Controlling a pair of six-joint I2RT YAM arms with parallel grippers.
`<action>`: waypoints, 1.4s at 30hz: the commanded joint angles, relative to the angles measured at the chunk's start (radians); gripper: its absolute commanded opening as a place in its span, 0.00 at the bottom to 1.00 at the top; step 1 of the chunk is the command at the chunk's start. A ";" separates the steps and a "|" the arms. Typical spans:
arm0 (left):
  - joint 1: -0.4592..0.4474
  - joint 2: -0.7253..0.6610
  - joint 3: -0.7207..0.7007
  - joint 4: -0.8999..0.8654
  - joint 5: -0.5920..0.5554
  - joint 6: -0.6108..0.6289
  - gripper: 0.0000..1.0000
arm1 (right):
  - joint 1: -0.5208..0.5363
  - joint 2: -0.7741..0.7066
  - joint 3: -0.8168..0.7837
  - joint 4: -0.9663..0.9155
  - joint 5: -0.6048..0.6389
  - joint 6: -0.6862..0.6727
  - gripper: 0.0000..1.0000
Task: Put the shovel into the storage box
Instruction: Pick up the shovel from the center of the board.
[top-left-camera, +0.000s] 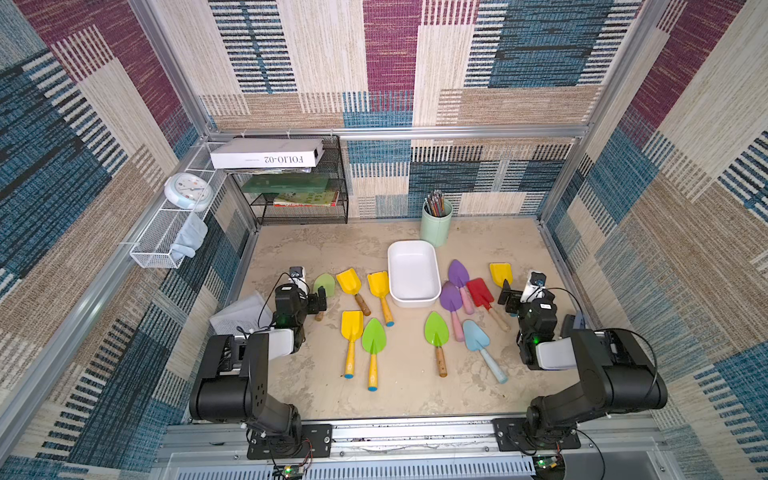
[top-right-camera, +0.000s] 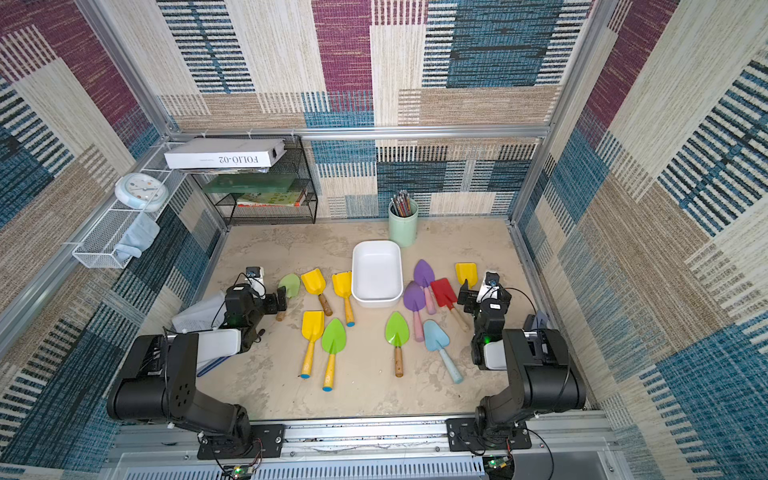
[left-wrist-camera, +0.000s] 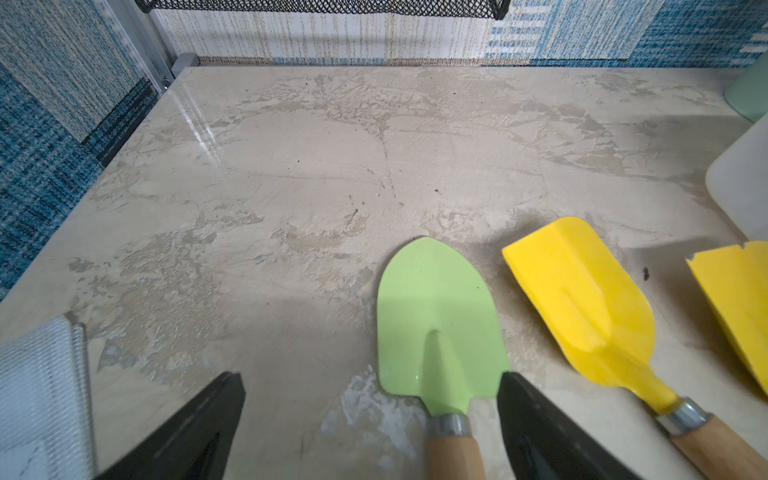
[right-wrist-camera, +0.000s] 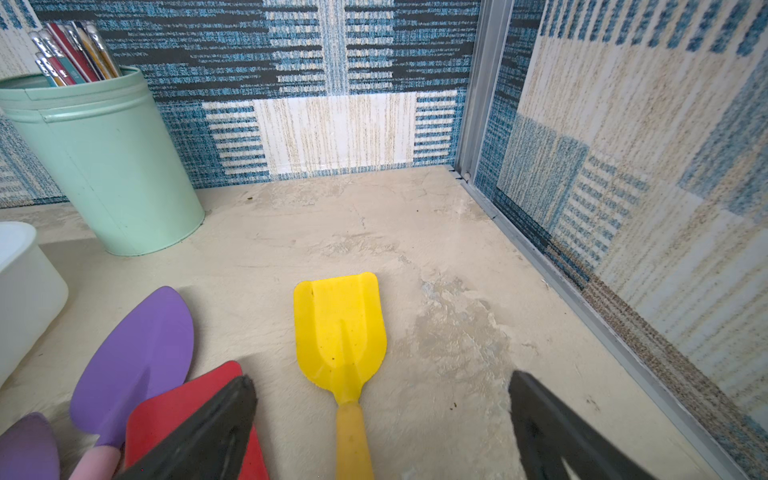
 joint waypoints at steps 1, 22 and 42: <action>0.000 -0.001 0.006 0.008 0.013 0.002 0.99 | 0.002 0.000 0.002 0.022 -0.002 0.007 1.00; -0.003 -0.135 0.356 -0.666 -0.138 -0.160 0.93 | 0.009 -0.247 0.332 -0.801 -0.005 0.015 0.93; -0.320 -0.291 0.589 -1.136 -0.088 -0.381 0.99 | 0.012 0.165 0.818 -1.715 -0.031 0.137 0.91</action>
